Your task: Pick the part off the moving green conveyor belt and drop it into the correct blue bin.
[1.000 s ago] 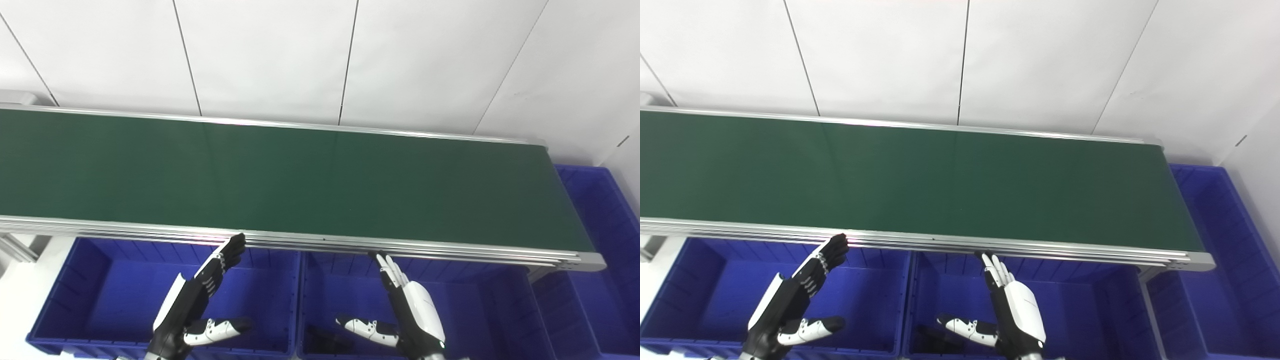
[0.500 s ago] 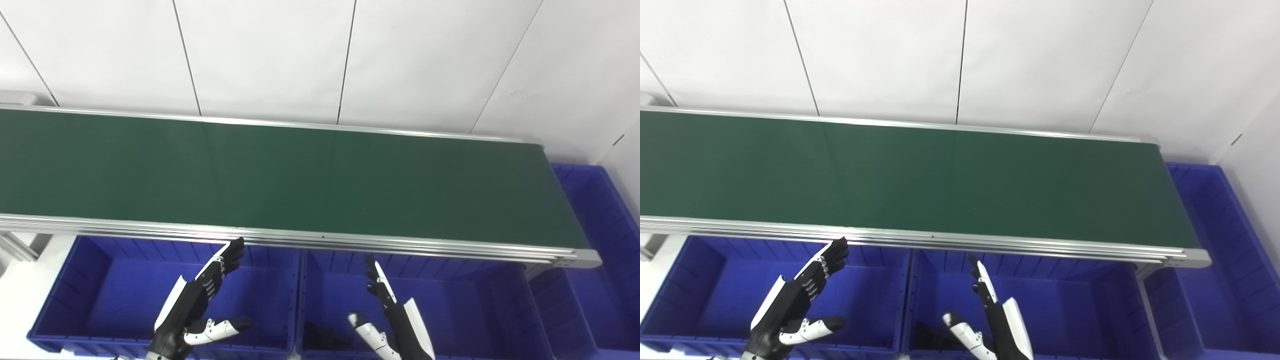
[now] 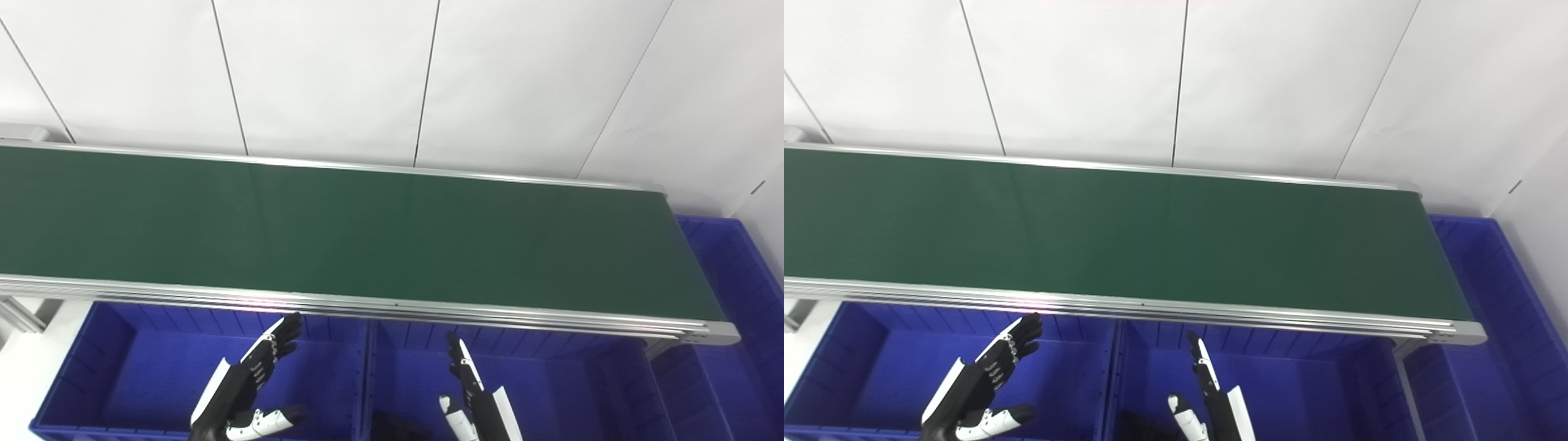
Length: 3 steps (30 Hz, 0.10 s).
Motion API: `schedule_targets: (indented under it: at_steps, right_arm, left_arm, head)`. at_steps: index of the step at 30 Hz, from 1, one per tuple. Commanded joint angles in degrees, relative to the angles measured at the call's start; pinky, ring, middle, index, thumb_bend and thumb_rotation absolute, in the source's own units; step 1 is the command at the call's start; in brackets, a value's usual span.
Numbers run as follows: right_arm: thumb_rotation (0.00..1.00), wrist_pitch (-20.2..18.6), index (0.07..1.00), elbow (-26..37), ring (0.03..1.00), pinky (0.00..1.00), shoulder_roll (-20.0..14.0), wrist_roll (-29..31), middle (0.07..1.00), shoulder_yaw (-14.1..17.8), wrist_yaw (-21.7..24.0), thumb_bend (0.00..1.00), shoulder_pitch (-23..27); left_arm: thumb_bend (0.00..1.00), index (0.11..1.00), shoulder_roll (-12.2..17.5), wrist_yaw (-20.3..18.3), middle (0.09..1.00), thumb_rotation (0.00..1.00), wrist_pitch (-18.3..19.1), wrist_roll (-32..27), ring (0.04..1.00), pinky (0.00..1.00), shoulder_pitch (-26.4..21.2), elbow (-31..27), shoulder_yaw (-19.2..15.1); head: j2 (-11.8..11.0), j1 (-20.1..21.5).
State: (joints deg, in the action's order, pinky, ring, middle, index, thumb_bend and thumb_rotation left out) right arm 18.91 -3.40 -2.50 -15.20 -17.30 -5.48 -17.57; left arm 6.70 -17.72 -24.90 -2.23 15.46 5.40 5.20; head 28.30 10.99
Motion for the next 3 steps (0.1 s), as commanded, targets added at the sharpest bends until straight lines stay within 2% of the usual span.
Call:
schedule_targets:
  at_steps: [1,3]
  right_arm:
    - [1.00,3.6,0.999,1.0,0.993,0.97,0.7,-0.3,1.000,0.3,-0.4,0.69,0.4]
    - [1.00,3.6,1.000,0.9,0.995,0.97,0.8,-0.2,1.000,0.6,-0.2,0.70,0.4]
  left_arm:
    - [0.74,0.916,0.1,-0.6,0.941,0.49,-2.0,-0.7,0.941,0.91,-0.7,-0.4,-0.3]
    - [0.74,0.915,0.2,-0.3,0.941,0.50,-2.0,-0.1,0.942,0.91,-0.8,-0.4,-0.2]
  head:
    - [0.0,0.0]
    - [-0.1,-0.1]
